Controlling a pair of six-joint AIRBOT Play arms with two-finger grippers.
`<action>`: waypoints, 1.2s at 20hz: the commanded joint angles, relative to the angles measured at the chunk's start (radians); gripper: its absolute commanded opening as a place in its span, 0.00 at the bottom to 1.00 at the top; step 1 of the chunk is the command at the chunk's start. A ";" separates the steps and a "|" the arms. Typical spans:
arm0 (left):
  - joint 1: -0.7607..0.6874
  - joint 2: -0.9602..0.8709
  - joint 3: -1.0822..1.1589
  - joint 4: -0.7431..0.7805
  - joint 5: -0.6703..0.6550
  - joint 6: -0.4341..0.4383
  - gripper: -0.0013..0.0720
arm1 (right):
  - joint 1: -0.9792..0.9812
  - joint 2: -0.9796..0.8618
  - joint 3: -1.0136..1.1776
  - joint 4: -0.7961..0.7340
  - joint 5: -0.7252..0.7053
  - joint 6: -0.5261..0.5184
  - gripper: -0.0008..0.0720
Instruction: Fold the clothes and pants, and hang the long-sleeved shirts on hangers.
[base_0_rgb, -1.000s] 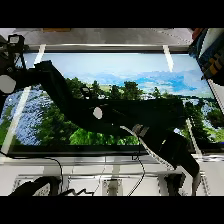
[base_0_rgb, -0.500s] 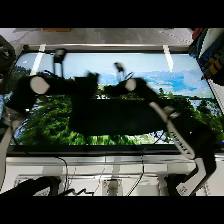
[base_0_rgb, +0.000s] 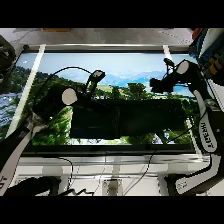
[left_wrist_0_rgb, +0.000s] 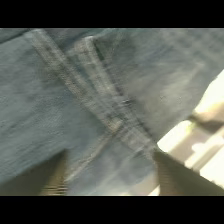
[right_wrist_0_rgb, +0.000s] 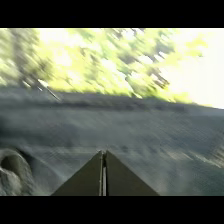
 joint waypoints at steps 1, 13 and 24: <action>0.069 0.039 0.000 0.137 -0.004 0.003 0.61 | -0.076 0.047 0.000 -0.003 0.122 -0.165 0.07; 0.682 0.074 -0.180 -0.180 -0.095 0.322 0.92 | -0.298 0.893 -0.736 0.125 -0.073 -0.499 0.07; 0.691 -0.276 -0.315 -0.511 -0.020 0.563 0.96 | -0.298 0.926 -0.821 0.171 -0.237 -0.495 0.07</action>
